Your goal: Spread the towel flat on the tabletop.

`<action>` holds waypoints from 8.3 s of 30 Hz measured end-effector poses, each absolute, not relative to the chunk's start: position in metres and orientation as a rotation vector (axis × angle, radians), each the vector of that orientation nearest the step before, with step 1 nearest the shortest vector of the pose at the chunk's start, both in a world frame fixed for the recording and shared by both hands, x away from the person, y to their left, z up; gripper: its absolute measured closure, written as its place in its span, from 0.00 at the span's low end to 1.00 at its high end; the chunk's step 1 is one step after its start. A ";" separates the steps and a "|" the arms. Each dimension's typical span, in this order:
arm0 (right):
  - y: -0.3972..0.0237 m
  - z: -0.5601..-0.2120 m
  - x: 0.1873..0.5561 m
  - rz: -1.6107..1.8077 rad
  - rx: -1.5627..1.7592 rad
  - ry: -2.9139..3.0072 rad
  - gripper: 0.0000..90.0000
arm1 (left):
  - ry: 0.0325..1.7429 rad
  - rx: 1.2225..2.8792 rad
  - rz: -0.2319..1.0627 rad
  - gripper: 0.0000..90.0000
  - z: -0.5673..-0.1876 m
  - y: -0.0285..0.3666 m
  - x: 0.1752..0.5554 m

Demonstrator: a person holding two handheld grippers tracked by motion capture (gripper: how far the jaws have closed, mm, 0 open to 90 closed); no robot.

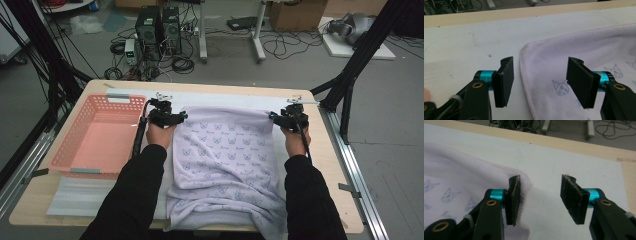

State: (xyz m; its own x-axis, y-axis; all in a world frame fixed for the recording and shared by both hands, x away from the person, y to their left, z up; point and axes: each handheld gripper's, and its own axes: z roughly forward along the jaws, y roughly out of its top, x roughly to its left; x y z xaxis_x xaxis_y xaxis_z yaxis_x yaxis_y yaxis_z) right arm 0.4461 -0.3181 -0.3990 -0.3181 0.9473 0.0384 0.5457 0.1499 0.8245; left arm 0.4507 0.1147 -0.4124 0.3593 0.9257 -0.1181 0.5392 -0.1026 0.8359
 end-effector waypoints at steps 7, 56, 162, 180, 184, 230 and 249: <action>-0.331 -0.393 0.439 1.076 1.450 1.793 0.57 | 1.305 1.796 0.552 0.44 -0.420 0.115 0.444; -0.311 -0.447 0.427 0.973 1.459 2.049 0.93 | 1.390 1.756 0.446 0.82 -0.451 0.124 0.434; -0.309 -0.430 0.374 1.019 1.370 2.006 0.65 | 1.203 1.724 0.460 0.45 -0.433 0.128 0.369; -0.316 -0.430 0.307 1.136 1.252 2.185 0.47 | 1.088 1.846 0.348 0.39 -0.440 0.126 0.324; -0.316 -0.431 0.300 1.123 1.230 2.201 0.46 | 1.090 1.862 0.342 0.39 -0.446 0.128 0.317; -0.313 -0.442 0.368 1.062 1.342 2.059 0.78 | 1.213 1.757 0.457 0.57 -0.438 0.118 0.376; -0.321 -0.446 0.263 1.070 1.191 2.316 0.52 | 1.032 1.999 0.400 0.44 -0.450 0.120 0.284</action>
State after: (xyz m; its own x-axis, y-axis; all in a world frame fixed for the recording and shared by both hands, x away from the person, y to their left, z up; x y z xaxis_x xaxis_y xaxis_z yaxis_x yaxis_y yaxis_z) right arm 0.2627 -0.3208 -0.4461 -0.5986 0.7995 0.0499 0.5560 0.3699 0.7444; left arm 0.2843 0.1201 -0.4502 0.6118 0.7861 -0.0875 0.5212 -0.3175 0.7922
